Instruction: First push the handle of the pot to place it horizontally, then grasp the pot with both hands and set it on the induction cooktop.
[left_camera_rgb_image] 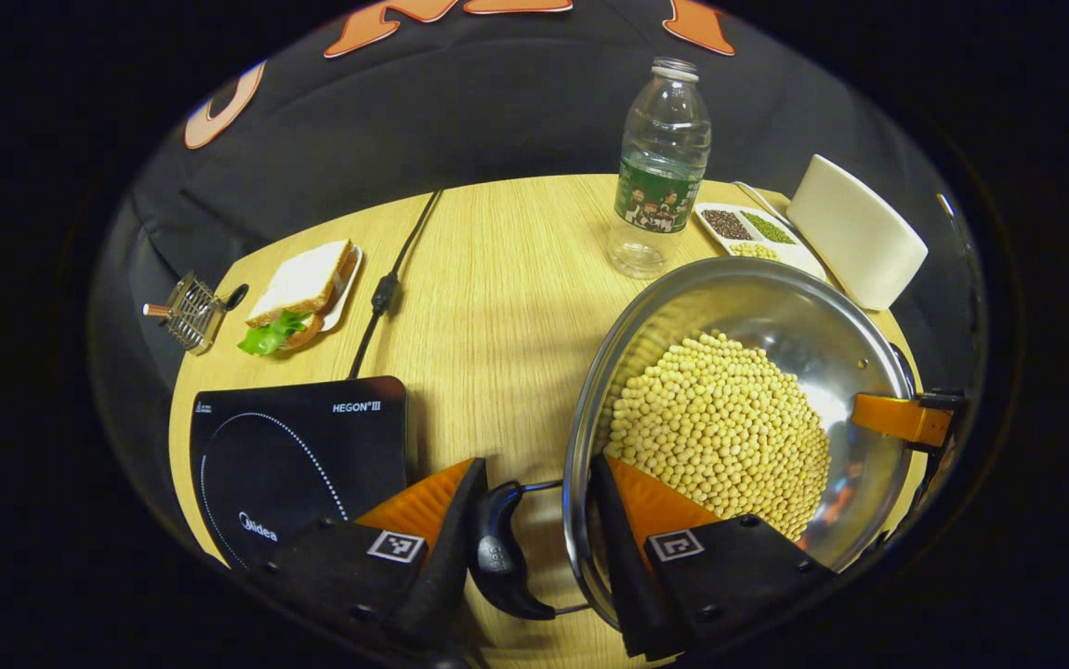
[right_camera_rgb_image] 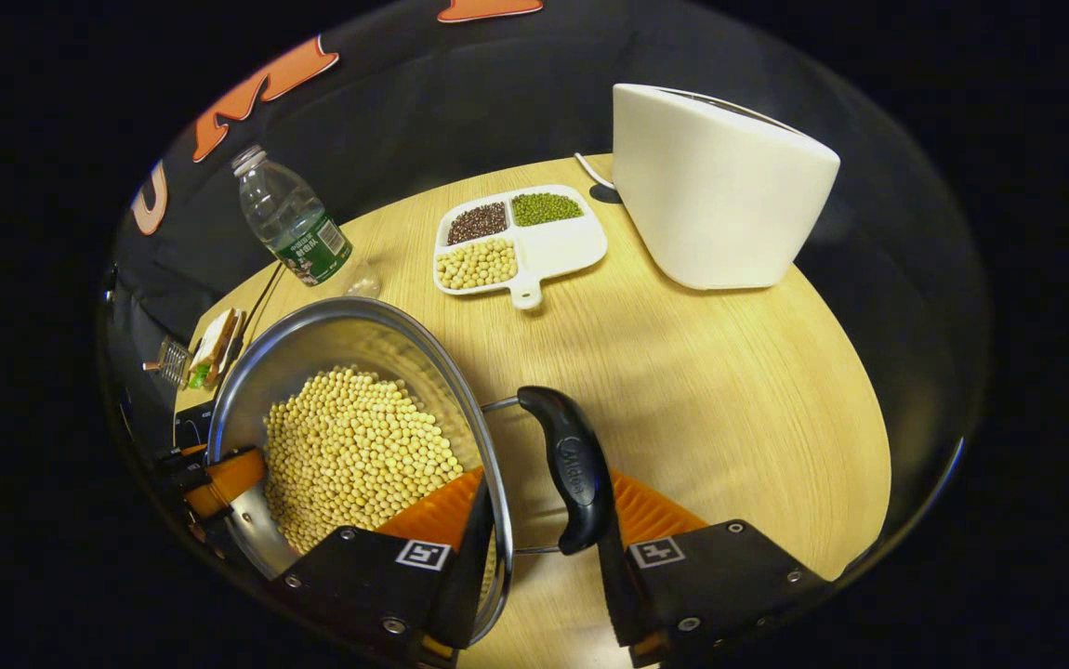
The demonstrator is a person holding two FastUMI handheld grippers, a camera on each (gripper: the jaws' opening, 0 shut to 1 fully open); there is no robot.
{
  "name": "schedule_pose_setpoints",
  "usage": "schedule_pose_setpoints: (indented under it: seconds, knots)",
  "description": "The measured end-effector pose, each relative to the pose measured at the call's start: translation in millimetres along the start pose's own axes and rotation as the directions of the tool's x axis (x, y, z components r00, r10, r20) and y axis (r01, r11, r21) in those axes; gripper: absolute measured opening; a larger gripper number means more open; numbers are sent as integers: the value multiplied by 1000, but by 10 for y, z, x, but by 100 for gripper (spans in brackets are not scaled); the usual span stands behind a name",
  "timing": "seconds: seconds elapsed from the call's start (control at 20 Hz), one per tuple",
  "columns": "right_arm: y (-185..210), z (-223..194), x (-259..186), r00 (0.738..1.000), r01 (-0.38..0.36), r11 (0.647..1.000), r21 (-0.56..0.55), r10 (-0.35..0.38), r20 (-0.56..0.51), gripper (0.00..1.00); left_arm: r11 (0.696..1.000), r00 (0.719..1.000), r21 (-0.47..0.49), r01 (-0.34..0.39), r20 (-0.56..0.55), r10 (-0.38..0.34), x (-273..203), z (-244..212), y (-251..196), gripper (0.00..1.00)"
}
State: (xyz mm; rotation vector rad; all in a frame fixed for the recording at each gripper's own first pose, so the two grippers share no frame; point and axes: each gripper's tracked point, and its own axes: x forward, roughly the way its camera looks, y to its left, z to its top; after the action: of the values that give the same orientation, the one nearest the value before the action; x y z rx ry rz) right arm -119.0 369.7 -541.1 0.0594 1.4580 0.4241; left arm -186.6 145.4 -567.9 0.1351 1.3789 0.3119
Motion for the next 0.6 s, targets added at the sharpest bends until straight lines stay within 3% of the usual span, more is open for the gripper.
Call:
schedule_pose_setpoints:
  seconds: [0.4,0.6]
  knots:
    - [-23,98,-21,997,-48,999,8,47,61,49,999,994,9,-49,95,48,-502,154,194,73]
    - [-32,164,54,991,-68,996,-48,73,114,49,997,991,-58,-53,122,60,-818,142,417,71]
